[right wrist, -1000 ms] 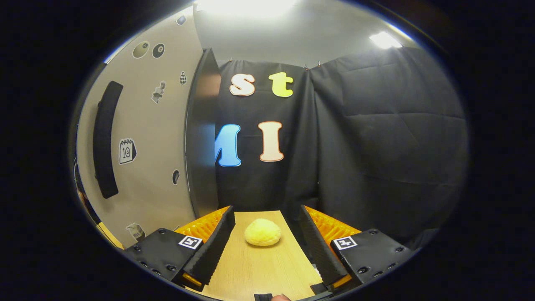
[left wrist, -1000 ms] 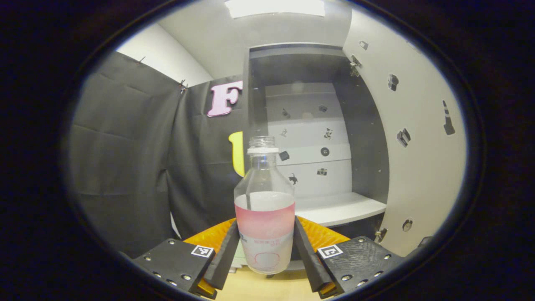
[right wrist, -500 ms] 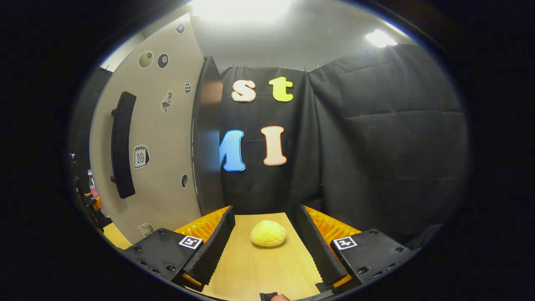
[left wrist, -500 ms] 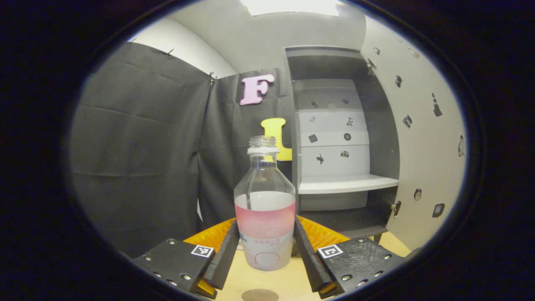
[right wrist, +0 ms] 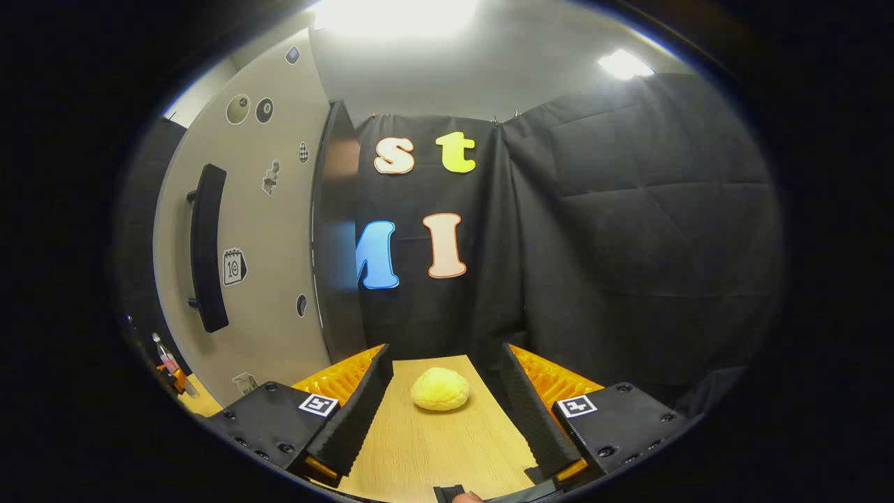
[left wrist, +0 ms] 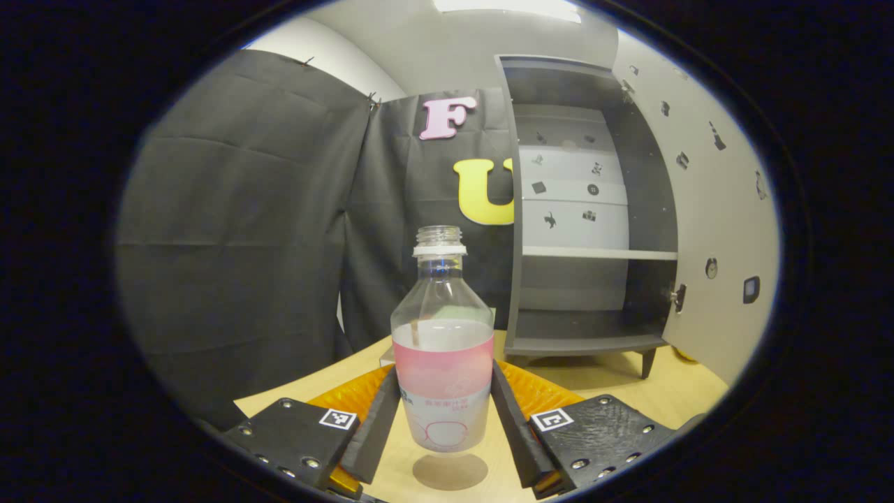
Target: Open the cabinet door with the right hand, grasp the bottle in the cabinet with the left hand and place it on the coaster, then close the cabinet door with the right hand.
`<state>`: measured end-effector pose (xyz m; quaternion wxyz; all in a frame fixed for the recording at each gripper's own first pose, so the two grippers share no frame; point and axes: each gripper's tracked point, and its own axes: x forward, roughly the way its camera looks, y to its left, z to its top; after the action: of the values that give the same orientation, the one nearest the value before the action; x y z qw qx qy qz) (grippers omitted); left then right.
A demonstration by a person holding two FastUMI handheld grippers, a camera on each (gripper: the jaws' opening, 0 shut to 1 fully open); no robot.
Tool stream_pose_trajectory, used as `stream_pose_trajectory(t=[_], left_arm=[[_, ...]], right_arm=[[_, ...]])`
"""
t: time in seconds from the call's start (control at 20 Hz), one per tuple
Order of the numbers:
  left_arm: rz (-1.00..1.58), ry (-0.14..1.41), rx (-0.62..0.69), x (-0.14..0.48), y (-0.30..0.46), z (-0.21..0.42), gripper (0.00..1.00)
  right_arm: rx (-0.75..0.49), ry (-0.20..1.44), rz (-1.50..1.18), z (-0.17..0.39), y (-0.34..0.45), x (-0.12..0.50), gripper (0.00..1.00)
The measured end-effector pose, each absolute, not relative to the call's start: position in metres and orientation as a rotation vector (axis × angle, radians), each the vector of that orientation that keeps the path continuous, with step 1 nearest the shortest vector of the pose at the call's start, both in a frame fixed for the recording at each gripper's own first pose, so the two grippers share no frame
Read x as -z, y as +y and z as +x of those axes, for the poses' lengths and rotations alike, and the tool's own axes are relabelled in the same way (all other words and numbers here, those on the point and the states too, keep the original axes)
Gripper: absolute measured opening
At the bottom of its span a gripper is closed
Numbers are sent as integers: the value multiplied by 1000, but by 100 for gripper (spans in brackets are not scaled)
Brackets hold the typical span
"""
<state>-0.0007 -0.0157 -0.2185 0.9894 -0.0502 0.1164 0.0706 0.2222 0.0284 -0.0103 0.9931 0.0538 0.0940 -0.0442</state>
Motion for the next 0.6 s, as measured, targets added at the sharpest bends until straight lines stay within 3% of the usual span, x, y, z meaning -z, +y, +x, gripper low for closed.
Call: stream_pose_trajectory(t=[0.2,0.4,0.55,0.6], left_arm=[[-97,273,-125,261,-27,-11,72],[-108,305,-130,296,-35,-17,78],[-105,306,-142,312,-38,-23,72],[-106,303,-149,317,-39,-24,76]], right_arm=[[106,204,92,219,24,17,98],[115,222,71,217,24,21,98],[115,236,59,216,26,25,97],[118,238,60,216,26,26,98]])
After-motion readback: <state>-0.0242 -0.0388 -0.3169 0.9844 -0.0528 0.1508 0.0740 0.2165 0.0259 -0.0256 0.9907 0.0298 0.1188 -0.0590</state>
